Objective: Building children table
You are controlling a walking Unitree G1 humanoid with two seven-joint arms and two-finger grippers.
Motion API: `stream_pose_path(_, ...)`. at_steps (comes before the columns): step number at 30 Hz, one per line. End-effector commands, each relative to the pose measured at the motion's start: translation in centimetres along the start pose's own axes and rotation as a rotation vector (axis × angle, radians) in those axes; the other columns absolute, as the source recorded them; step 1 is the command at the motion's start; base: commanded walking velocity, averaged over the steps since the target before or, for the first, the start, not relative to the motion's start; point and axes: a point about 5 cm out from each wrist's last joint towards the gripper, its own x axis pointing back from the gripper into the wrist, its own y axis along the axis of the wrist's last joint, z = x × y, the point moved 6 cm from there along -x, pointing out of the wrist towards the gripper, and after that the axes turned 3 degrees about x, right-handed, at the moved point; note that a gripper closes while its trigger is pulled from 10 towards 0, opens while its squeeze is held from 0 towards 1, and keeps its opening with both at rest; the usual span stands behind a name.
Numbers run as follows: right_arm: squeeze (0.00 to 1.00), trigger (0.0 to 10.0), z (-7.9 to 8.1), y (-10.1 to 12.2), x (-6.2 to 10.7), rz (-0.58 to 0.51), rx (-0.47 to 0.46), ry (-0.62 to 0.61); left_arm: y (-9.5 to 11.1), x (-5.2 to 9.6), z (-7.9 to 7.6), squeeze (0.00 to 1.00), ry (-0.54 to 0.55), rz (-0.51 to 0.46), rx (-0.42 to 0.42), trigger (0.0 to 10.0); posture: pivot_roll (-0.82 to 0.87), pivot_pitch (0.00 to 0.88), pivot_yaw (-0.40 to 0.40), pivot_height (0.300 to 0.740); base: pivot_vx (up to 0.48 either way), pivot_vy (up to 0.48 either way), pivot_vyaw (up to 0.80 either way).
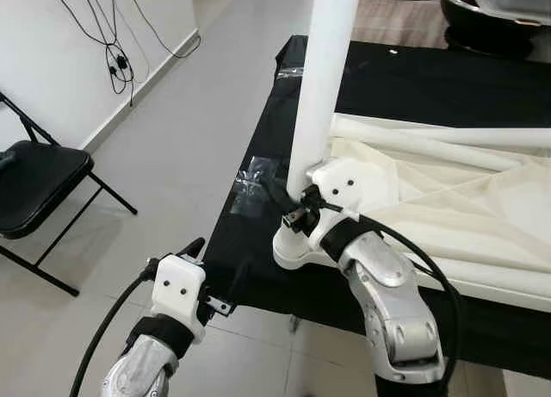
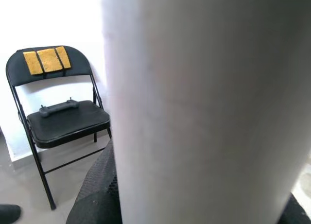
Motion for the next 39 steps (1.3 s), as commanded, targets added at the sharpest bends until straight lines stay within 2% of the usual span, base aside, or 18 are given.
stream_pose_path(1,0.0,0.0,0.0,-5.5,0.1,0.213,-0.06,-0.023,-0.6,0.1,0.0,0.0,-0.005,0.017,-0.001,10.0,0.09,0.195,-0.05,0.74,0.0,0.0,0.0)
stream_pose_path(2,0.0,0.0,-0.1,-5.2,-0.2,0.201,-0.056,-0.02,-0.6,0.1,0.1,0.0,0.002,0.016,-0.004,10.0,0.09,0.194,-0.052,0.74,0.0,0.0,0.0)
stream_pose_path(3,0.0,10.0,-0.3,-4.6,-0.4,0.175,-0.045,-0.021,-0.6,0.0,0.3,0.0,0.011,0.014,-0.007,10.0,0.09,0.184,-0.059,0.74,0.0,0.0,0.0)
stream_pose_path(7,0.0,10.0,-0.5,-3.5,-0.6,0.123,-0.035,-0.006,-0.7,0.1,0.4,0.0,0.022,0.012,-0.008,10.0,0.09,0.182,-0.064,0.74,0.0,0.0,0.0)
stream_pose_path(8,0.67,10.0,0.5,-2.0,-0.6,0.061,-0.071,0.119,-0.7,0.1,0.4,0.0,0.023,0.011,-0.007,10.0,0.09,0.183,-0.067,0.74,0.0,0.0,0.0)
stream_pose_path(9,1.0,10.0,1.5,-0.8,-0.4,0.009,-0.098,0.257,-0.7,0.1,0.4,0.0,0.023,0.011,-0.007,10.0,0.09,0.184,-0.067,0.74,0.0,0.0,0.0)
stream_pose_path(10,1.0,10.0,1.5,-0.8,-0.4,0.009,-0.098,0.257,-0.7,0.1,0.4,0.0,0.023,0.011,-0.007,10.0,0.09,0.184,-0.067,0.74,0.0,0.0,0.0)
stream_pose_path(12,1.0,10.0,1.9,1.8,0.5,-0.081,-0.083,0.545,-0.6,0.1,0.2,0.0,0.015,0.007,-0.003,10.0,0.09,0.195,-0.072,0.74,0.0,0.0,0.0)
stream_pose_path(16,1.0,10.0,1.1,2.0,0.4,-0.083,-0.039,0.61,-0.4,0.1,0.0,0.0,0.012,0.005,-0.002,10.0,0.1,0.204,-0.074,0.74,0.0,0.0,0.0)
stream_pose_path(17,0.96,10.0,0.4,1.7,0.1,-0.066,0.028,0.688,-0.3,0.2,-0.1,0.0,0.01,0.003,-0.002,10.0,0.11,0.215,-0.078,0.74,0.0,0.0,0.0)
stream_pose_path(19,0.96,10.0,0.2,1.6,0.2,-0.059,0.051,0.723,-0.3,0.3,-0.2,0.0,0.009,0.001,-0.002,10.0,0.11,0.217,-0.079,0.74,0.0,0.0,0.0)
stream_pose_path(20,0.0,10.0,0.1,1.7,0.2,-0.052,0.057,0.771,-0.3,0.3,-0.2,0.0,0.009,0.001,-0.001,10.0,0.11,0.219,-0.079,0.74,0.0,0.0,0.0)
stream_pose_path(26,0.0,10.0,-0.1,2.3,0.7,-0.044,0.033,0.93,-0.1,0.6,-0.5,0.0,0.004,0.001,0.005,10.0,0.13,0.241,-0.077,0.74,0.0,0.0,0.0)
stream_pose_path(30,0.0,10.0,-0.6,2.8,0.3,-0.032,0.017,1.037,0.0,0.8,-1.2,0.0,-0.048,0.004,0.038,10.0,0.14,0.247,-0.075,0.74,0.0,0.0,0.0)
stream_pose_path(31,0.0,3.0,-0.6,3.0,0.2,-0.031,0.01,1.058,0.1,0.9,-1.6,0.0,-0.069,0.002,0.042,10.0,0.14,0.251,-0.075,0.74,0.0,0.0,0.0)
stream_pose_path(32,0.0,3.0,-0.6,3.0,0.2,-0.031,0.01,1.058,0.1,0.9,-1.6,0.0,-0.069,0.002,0.042,10.0,0.14,0.251,-0.075,0.74,0.0,0.0,0.0)
stream_pose_path(33,0.0,0.0,-0.7,3.2,0.3,-0.035,-0.011,1.095,0.1,0.9,-1.7,0.0,-0.079,0.001,0.047,10.0,0.14,0.255,-0.073,0.74,0.0,0.0,0.0)
stream_pose_path(39,0.0,0.0,-1.1,3.9,0.5,-0.051,-0.032,1.181,0.2,1.0,-1.9,0.0,-0.082,0.001,0.051,10.0,0.15,0.255,-0.072,0.74,0.0,0.0,0.0)
